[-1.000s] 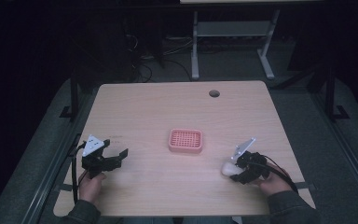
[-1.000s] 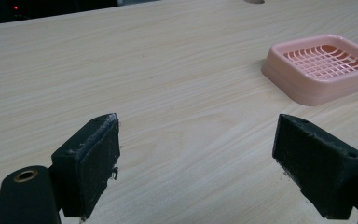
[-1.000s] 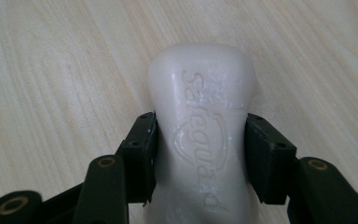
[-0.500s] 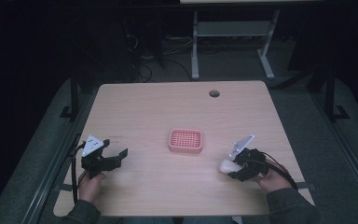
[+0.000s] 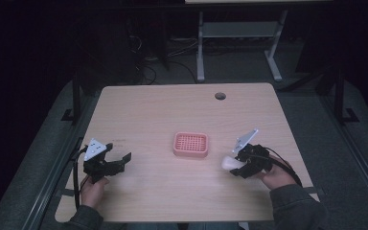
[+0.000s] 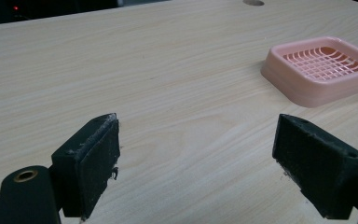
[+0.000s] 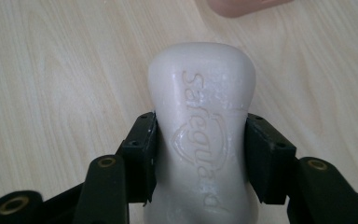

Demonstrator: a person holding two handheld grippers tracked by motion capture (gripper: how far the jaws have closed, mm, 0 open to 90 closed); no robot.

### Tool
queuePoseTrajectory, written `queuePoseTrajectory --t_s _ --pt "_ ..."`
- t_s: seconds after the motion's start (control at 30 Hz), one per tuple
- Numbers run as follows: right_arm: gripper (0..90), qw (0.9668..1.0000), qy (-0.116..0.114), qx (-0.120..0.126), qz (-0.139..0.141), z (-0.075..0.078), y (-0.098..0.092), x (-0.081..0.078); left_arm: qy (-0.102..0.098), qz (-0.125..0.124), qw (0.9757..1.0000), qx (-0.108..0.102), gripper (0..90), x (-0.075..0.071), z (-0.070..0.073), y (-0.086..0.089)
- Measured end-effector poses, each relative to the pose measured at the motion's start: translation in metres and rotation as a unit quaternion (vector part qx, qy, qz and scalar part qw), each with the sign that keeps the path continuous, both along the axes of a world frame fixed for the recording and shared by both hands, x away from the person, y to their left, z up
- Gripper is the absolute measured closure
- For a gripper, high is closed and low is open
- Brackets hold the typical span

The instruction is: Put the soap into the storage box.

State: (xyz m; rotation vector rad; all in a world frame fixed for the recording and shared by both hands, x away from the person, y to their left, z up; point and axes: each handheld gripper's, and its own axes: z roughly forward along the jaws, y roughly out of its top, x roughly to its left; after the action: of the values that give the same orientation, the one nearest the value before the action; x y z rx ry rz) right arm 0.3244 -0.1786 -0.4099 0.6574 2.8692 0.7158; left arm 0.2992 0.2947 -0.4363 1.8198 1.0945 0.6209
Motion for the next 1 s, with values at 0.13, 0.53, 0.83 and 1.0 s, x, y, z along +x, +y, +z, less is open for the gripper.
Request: queuePoseTrajectory --t_s 0.13,0.53,0.83,1.0 --pt "48.7 1.0000 -0.001 0.001 0.005 0.002 0.005 0.007 0.000 0.001 1.0000 0.001 14.1 0.000 0.000 0.000" --pt "48.7 0.9997 0.010 -0.001 0.020 0.001 0.021 0.025 -0.003 0.001 1.0000 -0.002 14.1 0.000 0.000 -0.002" --pt "48.7 0.9997 0.019 0.006 0.016 -0.003 0.023 0.033 -0.002 0.002 1.0000 -0.002 14.1 -0.001 0.000 -0.002" --pt "48.7 0.9996 0.023 0.006 0.014 -0.003 0.023 0.036 -0.003 0.002 1.0000 -0.003 14.0 -0.001 0.000 -0.002"
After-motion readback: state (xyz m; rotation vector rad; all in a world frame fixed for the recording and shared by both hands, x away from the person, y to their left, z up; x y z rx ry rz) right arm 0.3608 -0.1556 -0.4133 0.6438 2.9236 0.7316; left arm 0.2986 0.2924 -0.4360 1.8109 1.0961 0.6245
